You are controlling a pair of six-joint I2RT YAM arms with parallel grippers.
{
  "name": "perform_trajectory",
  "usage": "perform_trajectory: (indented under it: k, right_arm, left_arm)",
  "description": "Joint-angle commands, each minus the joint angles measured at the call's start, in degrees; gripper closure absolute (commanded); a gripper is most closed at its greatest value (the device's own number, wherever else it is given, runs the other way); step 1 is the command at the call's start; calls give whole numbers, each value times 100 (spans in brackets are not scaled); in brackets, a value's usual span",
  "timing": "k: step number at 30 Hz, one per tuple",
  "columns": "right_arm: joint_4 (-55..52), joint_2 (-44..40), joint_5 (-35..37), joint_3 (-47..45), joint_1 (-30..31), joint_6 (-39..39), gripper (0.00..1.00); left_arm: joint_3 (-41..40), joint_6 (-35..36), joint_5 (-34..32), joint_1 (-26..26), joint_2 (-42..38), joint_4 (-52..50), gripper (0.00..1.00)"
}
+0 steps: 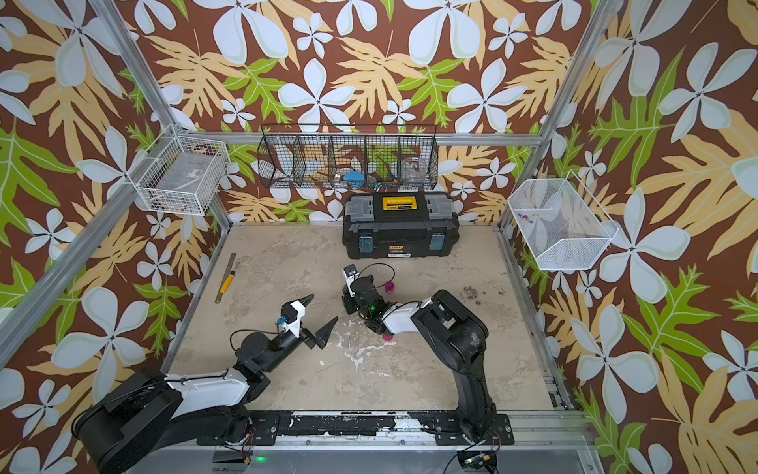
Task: Close the paint jar lid
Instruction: Place the paint jar at the center of the board.
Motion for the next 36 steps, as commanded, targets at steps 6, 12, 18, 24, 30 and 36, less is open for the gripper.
perform_trajectory:
  k: [6, 12, 18, 24, 30, 36]
  right_arm:
    - [294, 393, 168, 205, -51, 100, 95]
    - [303, 545, 201, 225, -57, 115, 89]
    - [199, 493, 244, 198, -60, 93, 61]
    - [-20, 294, 175, 230, -60, -9, 35]
    - [-401, -301, 84, 300, -101, -93, 16]
    - [-2470, -1363, -823, 984, -732, -351, 0]
  left_arm:
    - [37, 31, 0, -1, -9, -8, 0]
    - [37, 31, -8, -1, -13, -8, 0]
    - [42, 38, -17, -1, -13, -24, 0]
    - [38, 40, -25, 3, -12, -19, 0]
    - [37, 40, -54, 1, -36, -34, 0]
    - [37, 32, 20, 7, -31, -34, 0]
